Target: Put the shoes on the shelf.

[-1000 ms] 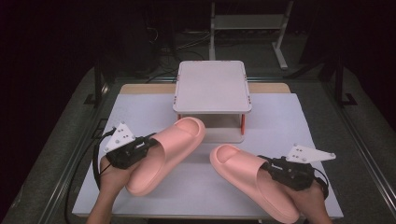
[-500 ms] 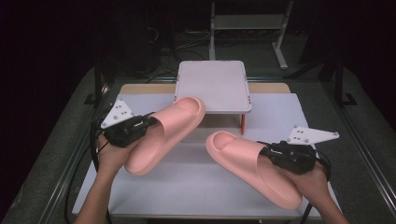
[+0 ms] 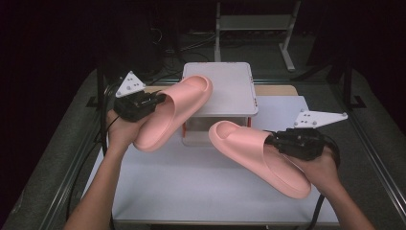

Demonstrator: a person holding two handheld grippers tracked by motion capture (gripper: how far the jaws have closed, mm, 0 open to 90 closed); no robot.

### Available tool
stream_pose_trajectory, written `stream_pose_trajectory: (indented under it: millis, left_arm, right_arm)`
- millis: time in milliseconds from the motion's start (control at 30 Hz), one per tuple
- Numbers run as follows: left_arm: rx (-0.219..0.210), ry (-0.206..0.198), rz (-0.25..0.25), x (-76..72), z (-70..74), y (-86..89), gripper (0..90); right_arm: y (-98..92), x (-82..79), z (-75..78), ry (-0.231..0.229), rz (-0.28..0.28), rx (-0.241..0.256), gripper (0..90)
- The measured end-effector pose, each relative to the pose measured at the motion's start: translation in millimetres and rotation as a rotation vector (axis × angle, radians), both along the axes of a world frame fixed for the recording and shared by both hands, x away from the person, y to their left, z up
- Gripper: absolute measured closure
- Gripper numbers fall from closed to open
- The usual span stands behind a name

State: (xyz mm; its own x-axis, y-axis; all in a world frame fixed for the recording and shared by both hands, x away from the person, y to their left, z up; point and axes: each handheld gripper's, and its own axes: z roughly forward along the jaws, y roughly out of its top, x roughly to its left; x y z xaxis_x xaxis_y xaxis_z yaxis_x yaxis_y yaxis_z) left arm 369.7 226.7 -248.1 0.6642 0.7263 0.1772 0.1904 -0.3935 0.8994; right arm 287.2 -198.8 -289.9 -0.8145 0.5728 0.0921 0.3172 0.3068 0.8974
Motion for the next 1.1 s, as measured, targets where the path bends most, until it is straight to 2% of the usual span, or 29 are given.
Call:
stream_pose_trajectory:
  millis: [300,633,833,1100]
  left_arm:
    - [-0.004,0.022,0.023,26.0,6.1,-9.5,83.0]
    - [-0.011,0.032,0.040,42.6,16.7,-15.1,82.9]
    - [-0.056,0.061,0.058,51.9,15.3,-12.1,82.9]
    - [-0.062,0.081,0.092,62.9,11.8,-11.8,82.8]
  right_arm:
    - [5.5,18.8,14.3,0.002,0.010,-0.019,82.3]
    - [10.4,38.8,24.9,0.011,0.010,-0.026,82.3]
    - [13.2,48.3,31.0,0.014,0.009,-0.024,82.3]
    - [15.7,62.3,37.7,0.022,0.009,-0.016,82.3]
